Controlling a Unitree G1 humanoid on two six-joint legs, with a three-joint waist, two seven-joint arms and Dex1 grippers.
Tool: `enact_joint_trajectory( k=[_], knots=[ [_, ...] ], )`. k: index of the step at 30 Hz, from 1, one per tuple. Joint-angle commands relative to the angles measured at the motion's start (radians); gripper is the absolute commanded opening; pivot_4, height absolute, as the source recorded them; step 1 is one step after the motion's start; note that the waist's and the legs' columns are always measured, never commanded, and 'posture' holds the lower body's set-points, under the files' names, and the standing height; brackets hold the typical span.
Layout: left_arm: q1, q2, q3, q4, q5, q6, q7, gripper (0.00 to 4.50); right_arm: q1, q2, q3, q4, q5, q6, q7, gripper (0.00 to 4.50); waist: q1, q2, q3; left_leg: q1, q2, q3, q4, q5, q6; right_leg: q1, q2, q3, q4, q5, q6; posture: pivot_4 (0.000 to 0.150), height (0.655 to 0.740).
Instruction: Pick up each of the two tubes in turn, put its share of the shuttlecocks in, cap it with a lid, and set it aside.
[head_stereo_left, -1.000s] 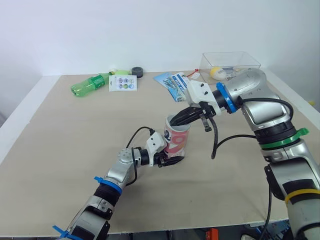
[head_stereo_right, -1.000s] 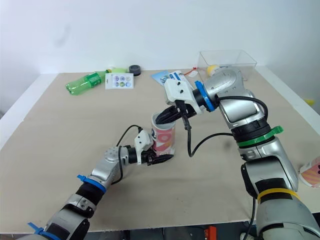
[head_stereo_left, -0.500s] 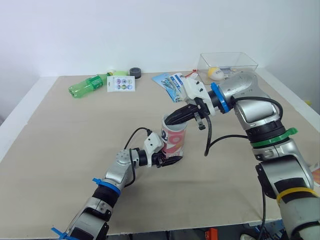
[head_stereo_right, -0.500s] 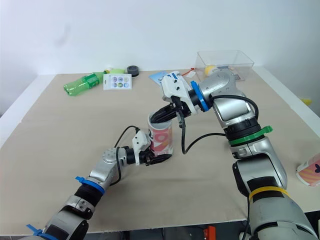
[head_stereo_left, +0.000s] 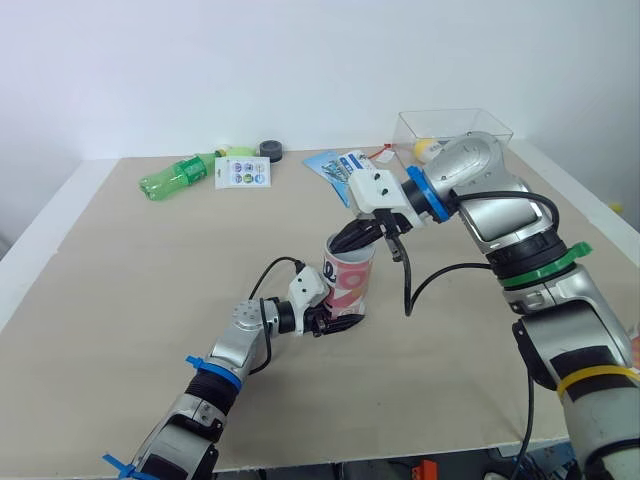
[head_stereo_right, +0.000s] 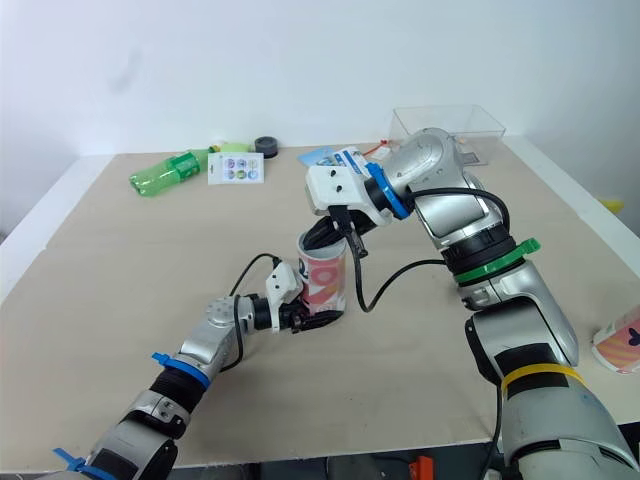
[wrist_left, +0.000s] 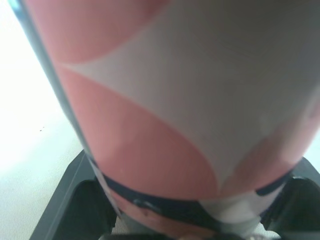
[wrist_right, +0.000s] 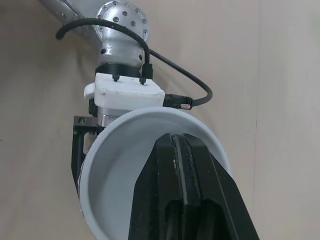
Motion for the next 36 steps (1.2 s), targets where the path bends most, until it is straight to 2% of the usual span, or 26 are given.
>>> enact_joint_trajectory(
  k=[1,3,10,14,19,23,24,25,29,32,33,36],
  knots=[
    [0.016,-0.002,-0.05,0.01,0.04,0.007,-0.005,2.97,0.073,0.036,0.113,0.016,-0.002,0.05,0.041,0.07,0.0,0.0,-0.001,0.0,0.0,0.0,0.0,0.0,0.0,0.0,0.0,0.0,0.0,0.0,0.0,0.15,0.74],
    [0.018,-0.001,-0.049,0.007,0.04,0.007,-0.004,2.97,0.067,0.039,0.084,0.008,0.035,0.079,0.041,0.07,0.0,0.0,-0.001,0.0,0.0,-0.001,0.0,-0.001,-0.001,0.0,0.0,0.0,0.0,0.0,-0.001,0.15,0.74],
    [0.023,0.013,-0.043,0.0,0.038,-0.007,-0.005,2.97,0.018,-0.06,-0.098,-0.056,0.334,0.285,0.041,0.07,0.004,0.001,0.012,-0.006,-0.001,-0.001,-0.001,-0.001,-0.001,-0.005,0.0,0.0,0.0,-0.001,-0.001,0.15,0.74],
    [0.022,0.017,-0.042,-0.001,0.036,-0.014,-0.006,2.97,0.034,-0.122,-0.156,-0.081,0.404,0.306,0.041,0.07,0.016,0.001,0.019,-0.022,-0.002,-0.002,-0.001,0.0,0.001,-0.012,0.0,0.0,-0.001,-0.001,0.004,0.15,0.74],
    [0.02,0.021,-0.046,0.001,0.032,-0.018,-0.005,2.97,0.046,-0.148,-0.178,-0.096,0.43,0.313,0.04,0.07,0.031,0.0,0.022,-0.023,-0.003,-0.003,-0.001,-0.003,0.004,-0.012,0.0,0.0,-0.001,-0.004,0.007,0.15,0.74],
    [0.011,0.046,-0.041,-0.002,0.023,-0.037,-0.028,2.97,0.239,-0.207,-0.502,-0.13,0.515,0.25,-0.145,0.07,0.043,-0.01,0.028,-0.023,-0.003,-0.006,-0.001,-0.003,0.004,-0.011,0.001,-0.003,-0.001,-0.005,0.007,0.15,0.74],
    [0.012,0.051,-0.043,-0.008,0.017,-0.041,-0.042,2.97,0.291,-0.211,-0.537,-0.15,0.519,0.239,-0.167,0.65,0.044,-0.009,0.028,-0.024,-0.003,-0.008,0.0,-0.003,0.004,-0.011,0.001,-0.004,-0.001,-0.005,0.006,0.15,0.74],
    [0.013,0.056,-0.044,-0.012,0.012,-0.044,-0.052,2.97,0.327,-0.213,-0.559,-0.165,0.521,0.231,-0.183,1.05,0.044,-0.008,0.028,-0.026,-0.003,-0.008,0.0,-0.004,0.004,-0.011,0.0,-0.004,-0.003,-0.005,0.007,0.15,0.74],
    [0.015,0.08,-0.049,-0.026,0.01,-0.075,-0.084,4.4,0.496,-0.204,-0.69,-0.185,0.517,0.161,-0.291,2.79,0.034,-0.007,0.029,-0.024,-0.002,-0.006,-0.001,-0.006,0.005,-0.011,0.002,-0.003,-0.004,-0.006,0.006,0.15,0.74],
    [0.013,0.096,-0.043,-0.032,0.0,-0.082,-0.104,4.5,0.623,-0.208,-0.708,-0.224,0.505,0.133,-0.311,4.31,0.034,-0.006,0.03,-0.022,-0.001,-0.006,-0.003,-0.006,0.006,-0.01,0.003,-0.002,-0.003,-0.006,0.006,0.15,0.74],
    [0.012,0.102,-0.042,-0.034,-0.003,-0.086,-0.113,4.5,0.673,-0.207,-0.691,-0.257,0.498,0.123,-0.304,4.46,0.034,-0.006,0.03,-0.022,-0.001,-0.006,-0.004,-0.006,0.006,-0.01,0.004,-0.002,-0.003,-0.006,0.006,0.15,0.74],
    [0.01,0.118,-0.043,-0.043,-0.009,-0.1,-0.143,4.5,0.76,-0.166,-0.654,-0.324,0.507,0.116,-0.325,4.46,0.028,-0.005,0.03,-0.021,-0.001,-0.006,-0.005,-0.006,0.006,-0.01,0.004,-0.001,-0.003,-0.006,0.005,0.15,0.74]
  ],
)
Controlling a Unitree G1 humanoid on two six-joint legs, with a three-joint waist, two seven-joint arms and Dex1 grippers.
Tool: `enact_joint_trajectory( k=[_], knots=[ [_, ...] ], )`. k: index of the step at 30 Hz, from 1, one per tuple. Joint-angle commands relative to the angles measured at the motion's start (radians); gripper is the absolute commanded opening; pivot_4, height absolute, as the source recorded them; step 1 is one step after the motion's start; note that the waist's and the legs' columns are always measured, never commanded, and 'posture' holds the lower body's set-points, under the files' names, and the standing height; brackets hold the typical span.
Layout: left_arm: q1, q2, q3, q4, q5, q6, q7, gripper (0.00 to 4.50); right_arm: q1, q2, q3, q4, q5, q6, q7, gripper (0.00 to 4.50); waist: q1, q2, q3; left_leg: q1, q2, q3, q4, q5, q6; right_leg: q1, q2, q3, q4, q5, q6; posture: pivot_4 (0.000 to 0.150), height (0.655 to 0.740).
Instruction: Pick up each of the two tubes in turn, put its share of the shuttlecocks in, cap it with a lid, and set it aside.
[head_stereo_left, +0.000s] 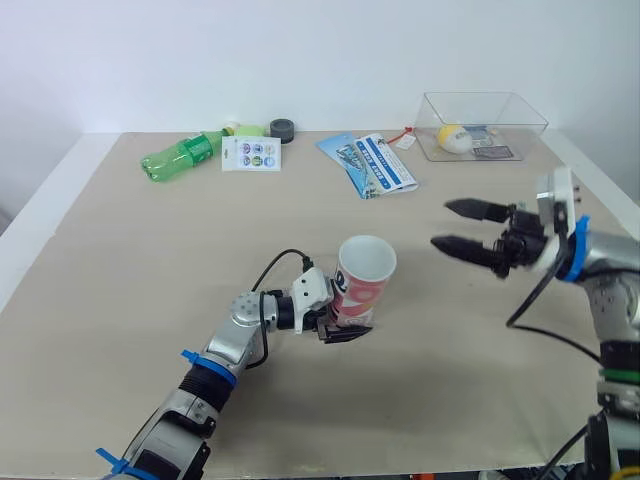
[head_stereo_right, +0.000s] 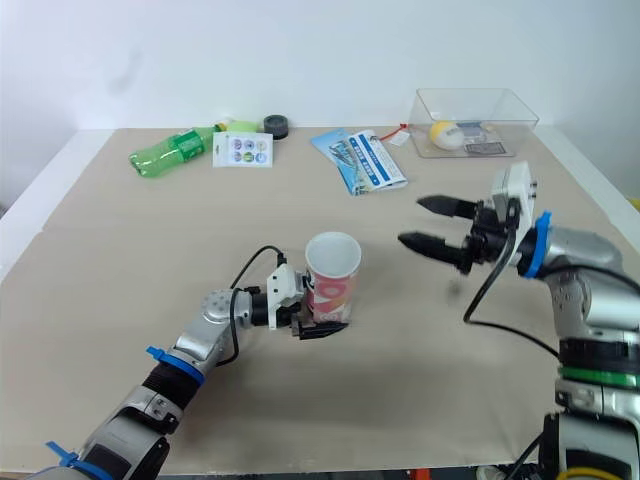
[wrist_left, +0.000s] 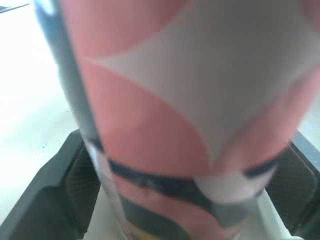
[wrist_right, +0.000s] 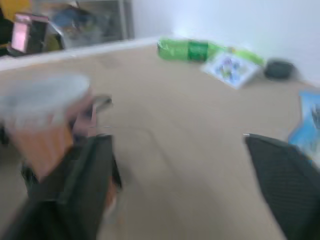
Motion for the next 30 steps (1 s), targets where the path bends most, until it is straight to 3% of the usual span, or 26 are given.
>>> enact_joint_trajectory(
  k=[1,16,30],
  knots=[
    [0.025,0.042,0.0,0.025,0.004,-0.004,-0.04,4.5,0.048,0.041,0.03,-0.092,0.004,-0.038,-0.023,4.46,-0.006,0.001,0.0,0.0,0.0,0.0,0.0,0.0,0.0,0.0,0.0,0.001,0.0,0.0,0.0,0.15,0.74],
    [0.074,0.159,0.051,-0.052,-0.017,-0.024,-0.063,4.5,0.116,0.182,0.246,0.0,-0.14,-0.278,-0.01,4.46,-0.008,0.002,0.006,0.001,0.002,0.0,-0.001,0.0,0.0,0.0,0.002,0.0,0.0,0.0,0.0,0.15,0.74],
    [0.274,0.257,0.13,-0.37,-0.106,0.074,-0.012,4.5,0.087,0.258,0.335,0.093,-0.205,-0.388,-0.001,4.46,-0.003,0.003,0.011,0.001,0.002,0.0,-0.001,0.0,0.0,0.0,0.001,0.0,0.001,0.0,-0.001,0.15,0.74]
  ],
)
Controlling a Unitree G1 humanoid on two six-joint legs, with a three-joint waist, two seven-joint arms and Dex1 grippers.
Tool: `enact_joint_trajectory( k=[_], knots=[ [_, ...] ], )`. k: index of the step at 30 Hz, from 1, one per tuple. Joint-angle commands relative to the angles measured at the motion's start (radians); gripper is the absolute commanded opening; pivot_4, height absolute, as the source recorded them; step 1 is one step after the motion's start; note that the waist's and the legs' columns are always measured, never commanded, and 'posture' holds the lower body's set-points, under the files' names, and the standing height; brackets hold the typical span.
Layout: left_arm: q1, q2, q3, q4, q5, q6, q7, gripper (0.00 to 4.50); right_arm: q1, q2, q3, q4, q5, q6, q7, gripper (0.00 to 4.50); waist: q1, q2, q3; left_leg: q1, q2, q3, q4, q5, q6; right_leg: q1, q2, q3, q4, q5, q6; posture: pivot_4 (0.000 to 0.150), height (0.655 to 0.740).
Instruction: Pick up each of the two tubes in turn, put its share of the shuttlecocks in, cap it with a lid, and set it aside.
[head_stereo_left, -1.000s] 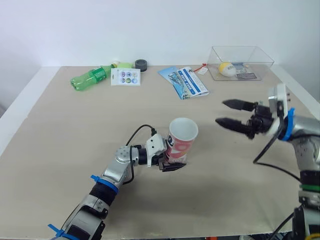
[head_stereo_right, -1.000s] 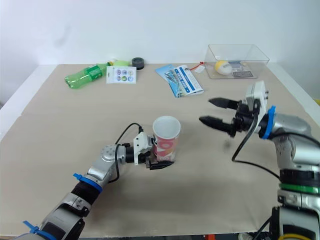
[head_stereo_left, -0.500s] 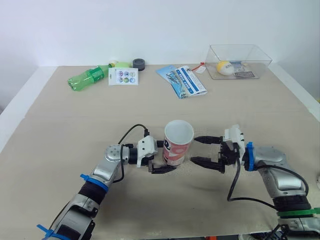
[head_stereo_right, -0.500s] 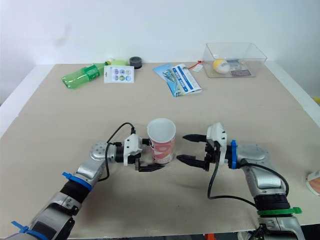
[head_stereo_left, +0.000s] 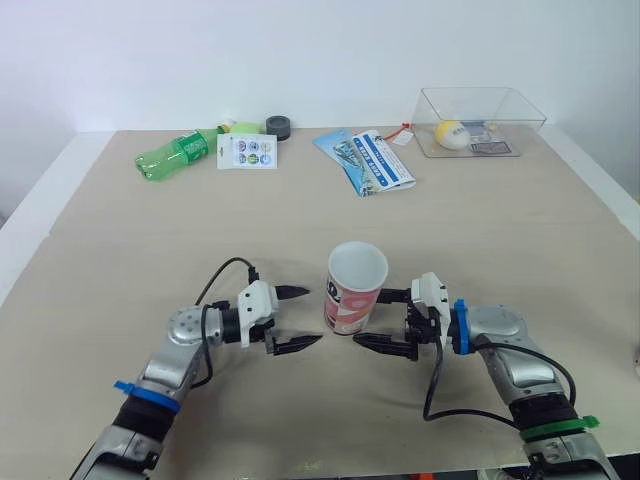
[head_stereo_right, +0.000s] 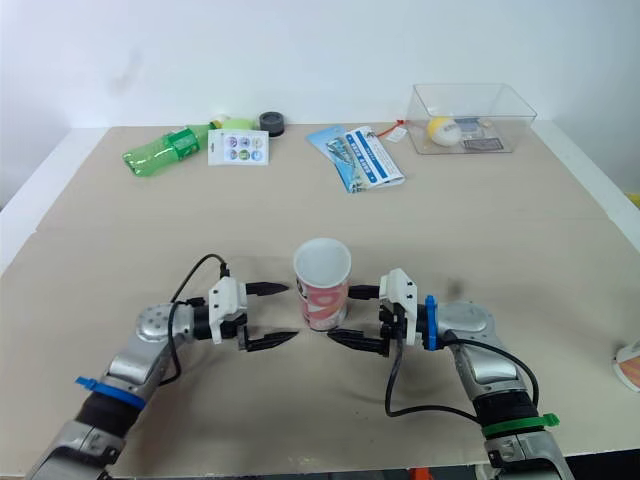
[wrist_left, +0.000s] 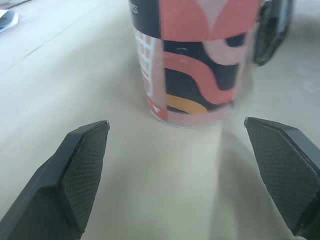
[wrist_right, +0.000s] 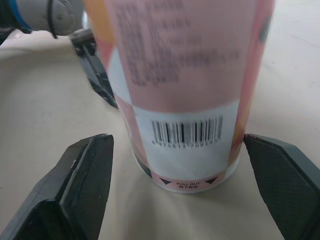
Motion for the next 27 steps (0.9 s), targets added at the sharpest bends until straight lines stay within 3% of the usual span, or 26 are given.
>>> enact_joint_trajectory(
  k=[1,11,27],
  knots=[
    [0.028,0.024,0.025,-0.068,-0.032,0.048,0.013,4.5,-0.025,0.013,0.009,0.005,-0.003,-0.031,0.004,4.46,0.003,0.0,0.001,0.0,0.0,0.0,0.0,0.0,0.0,0.0,0.0,0.0,0.0,0.0,0.0,0.15,0.74],
    [0.106,0.069,0.052,-0.224,-0.094,0.143,0.04,4.5,-0.075,0.076,0.059,0.091,-0.034,-0.092,0.024,4.46,0.006,-0.004,0.006,0.0,0.0,0.0,0.001,0.0,-0.001,0.0,0.0,-0.001,0.001,0.0,0.0,0.15,0.74],
    [0.127,0.086,0.039,-0.257,-0.095,0.146,0.042,4.5,-0.134,0.155,0.128,0.149,-0.063,-0.112,0.042,4.46,0.004,-0.005,0.007,0.001,0.001,0.0,0.001,0.001,-0.001,0.0,0.0,-0.001,0.003,0.001,-0.002,0.15,0.74]
  ],
)
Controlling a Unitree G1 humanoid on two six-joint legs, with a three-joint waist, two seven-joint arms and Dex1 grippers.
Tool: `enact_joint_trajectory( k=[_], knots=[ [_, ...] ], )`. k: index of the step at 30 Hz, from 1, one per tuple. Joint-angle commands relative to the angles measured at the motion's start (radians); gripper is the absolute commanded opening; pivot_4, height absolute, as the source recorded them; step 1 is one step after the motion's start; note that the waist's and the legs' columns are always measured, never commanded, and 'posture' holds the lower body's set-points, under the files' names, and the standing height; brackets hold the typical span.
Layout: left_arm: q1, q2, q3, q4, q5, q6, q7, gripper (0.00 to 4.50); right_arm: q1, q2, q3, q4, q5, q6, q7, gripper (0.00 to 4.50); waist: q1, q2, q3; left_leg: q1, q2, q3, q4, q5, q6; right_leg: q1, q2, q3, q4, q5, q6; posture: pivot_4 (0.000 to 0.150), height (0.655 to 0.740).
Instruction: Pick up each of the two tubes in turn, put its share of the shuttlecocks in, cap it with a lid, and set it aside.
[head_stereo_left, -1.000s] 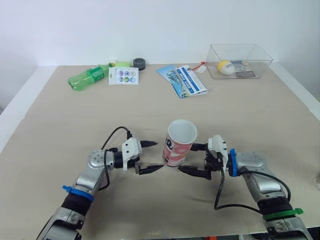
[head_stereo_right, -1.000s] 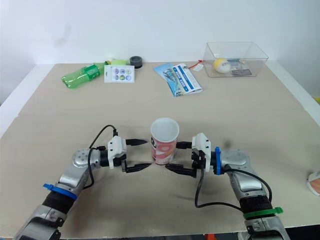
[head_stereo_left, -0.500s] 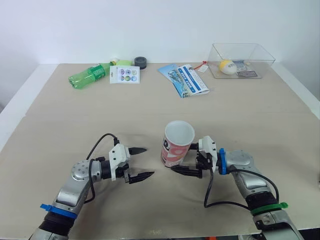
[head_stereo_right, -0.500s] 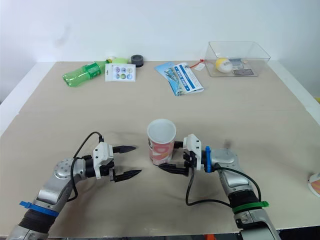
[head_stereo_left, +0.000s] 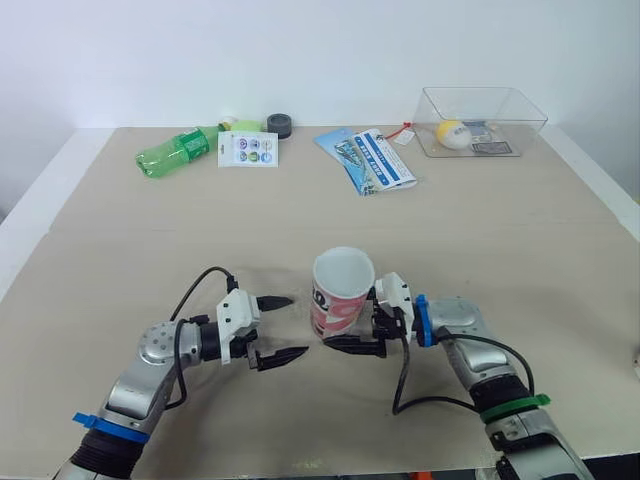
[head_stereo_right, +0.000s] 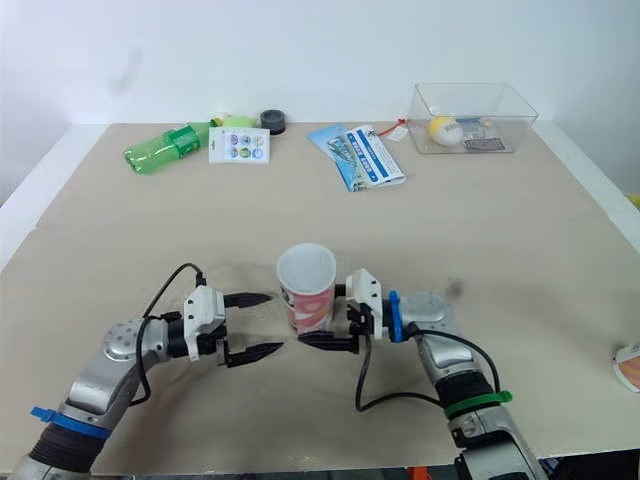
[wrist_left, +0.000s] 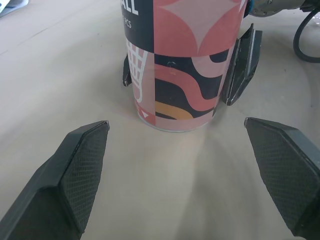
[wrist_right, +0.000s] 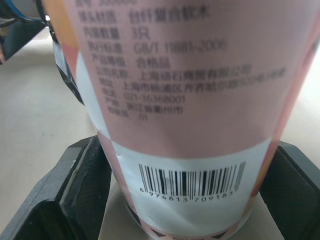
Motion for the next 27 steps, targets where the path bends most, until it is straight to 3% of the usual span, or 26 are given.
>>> enact_joint_trajectory(
  k=[1,27],
  knots=[
    [0.003,0.002,0.003,-0.034,-0.01,-0.016,-0.001,4.5,-0.018,0.03,0.028,0.024,-0.014,-0.009,-0.001,4.46,0.0,0.0,0.0,0.0,0.0,0.0,0.0,0.0,0.0,0.0,0.0,0.0,0.0,0.0,0.0,0.15,0.74],
    [-0.003,0.003,0.0,-0.003,-0.007,-0.048,-0.005,4.5,-0.024,0.061,0.016,0.055,-0.034,-0.04,-0.014,4.46,-0.001,0.0,0.0,0.001,0.001,0.0,0.002,0.0,0.0,0.001,0.001,0.0,0.001,0.001,-0.001,0.15,0.74]
  ],
)
